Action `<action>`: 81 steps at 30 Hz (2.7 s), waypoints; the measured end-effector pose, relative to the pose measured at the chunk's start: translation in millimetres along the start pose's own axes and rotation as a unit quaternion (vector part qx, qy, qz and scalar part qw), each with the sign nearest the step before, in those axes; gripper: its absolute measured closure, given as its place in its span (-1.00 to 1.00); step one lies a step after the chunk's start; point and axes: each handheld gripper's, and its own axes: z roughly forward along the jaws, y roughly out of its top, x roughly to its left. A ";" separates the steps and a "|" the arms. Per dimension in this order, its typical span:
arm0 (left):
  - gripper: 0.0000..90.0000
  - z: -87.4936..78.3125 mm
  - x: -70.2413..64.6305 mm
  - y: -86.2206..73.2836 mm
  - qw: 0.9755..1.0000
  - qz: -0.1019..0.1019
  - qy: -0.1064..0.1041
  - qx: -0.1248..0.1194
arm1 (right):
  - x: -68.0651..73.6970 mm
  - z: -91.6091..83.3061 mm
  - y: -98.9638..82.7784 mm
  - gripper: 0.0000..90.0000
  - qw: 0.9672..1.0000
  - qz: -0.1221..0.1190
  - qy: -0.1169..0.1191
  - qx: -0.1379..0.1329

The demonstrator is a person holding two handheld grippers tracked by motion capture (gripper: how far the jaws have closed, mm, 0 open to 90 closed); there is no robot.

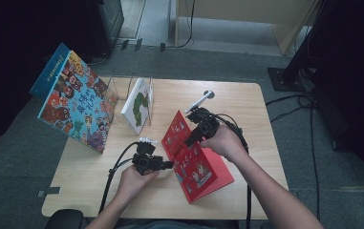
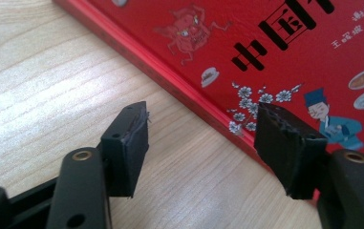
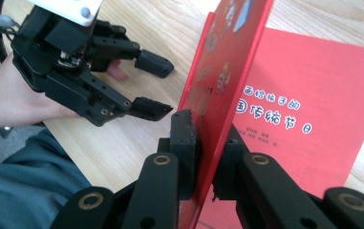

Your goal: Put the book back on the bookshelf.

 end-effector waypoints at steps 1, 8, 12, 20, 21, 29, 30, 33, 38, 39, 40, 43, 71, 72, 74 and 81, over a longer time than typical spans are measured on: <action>-0.23 -0.6 0.1 0.0 1.000 0.006 0.000 -0.002 | -1.0 -0.9 0.9 0.86 1.000 0.003 0.000 0.004; -0.36 -1.6 -0.2 0.3 1.000 0.017 0.000 -0.012 | -2.2 -9.8 5.3 0.96 1.000 -0.008 -0.011 0.020; -0.37 -3.6 -1.5 2.2 0.999 0.026 -0.013 -0.022 | -3.6 -21.2 6.5 0.96 1.000 -0.008 -0.006 0.007; -0.33 -11.9 -2.7 13.5 0.997 0.047 -0.048 -0.041 | -6.2 -51.0 11.1 0.96 1.000 -0.010 0.003 -0.026; -0.33 -12.7 -2.7 15.7 0.997 0.046 -0.051 -0.042 | -6.2 -53.3 11.3 0.96 1.000 -0.010 0.005 -0.029; -0.34 -14.6 -3.6 30.2 0.996 0.044 -0.054 -0.047 | -5.5 -62.0 10.9 0.97 0.998 -0.014 0.028 -0.057; -0.34 -14.9 -4.2 31.6 0.996 0.046 -0.055 -0.049 | -5.1 -63.2 11.2 0.97 0.998 -0.014 0.030 -0.060; -0.37 -16.3 -5.0 36.8 0.996 0.043 -0.060 -0.051 | -5.1 -64.5 11.2 0.97 0.997 -0.015 0.040 -0.063; -0.49 -18.9 -1.7 43.9 0.994 0.049 -0.083 -0.045 | 1.4 -68.1 7.3 0.96 0.996 -0.026 0.044 -0.078; -0.50 -20.4 -1.3 45.4 0.994 0.052 -0.082 -0.045 | 1.0 -68.7 6.4 0.96 0.995 -0.025 0.047 -0.081; -0.52 -21.2 -1.2 46.2 0.994 0.052 -0.082 -0.046 | 0.4 -69.2 5.3 0.96 0.995 -0.024 0.050 -0.084; -0.58 -23.6 -1.3 50.9 0.995 0.046 -0.084 -0.041 | -0.6 -69.8 3.4 0.95 0.994 -0.024 0.055 -0.091; -0.07 -88.7 5.9 74.8 0.974 0.094 -0.187 -0.090 | -27.1 -70.3 -33.2 0.97 0.956 -0.102 0.179 -0.207; -0.03 -90.8 5.8 74.5 0.973 0.101 -0.185 -0.091 | -27.9 -69.1 -33.9 0.97 0.955 -0.112 0.179 -0.206; 0.10 -93.4 7.9 73.3 0.971 0.114 -0.187 -0.091 | -30.7 -65.3 -34.8 0.97 0.954 -0.121 0.179 -0.207; 0.58 -105.7 -1.5 67.3 0.962 0.199 -0.163 -0.092 | -37.4 -49.2 -32.2 0.58 0.960 -0.151 0.122 -0.202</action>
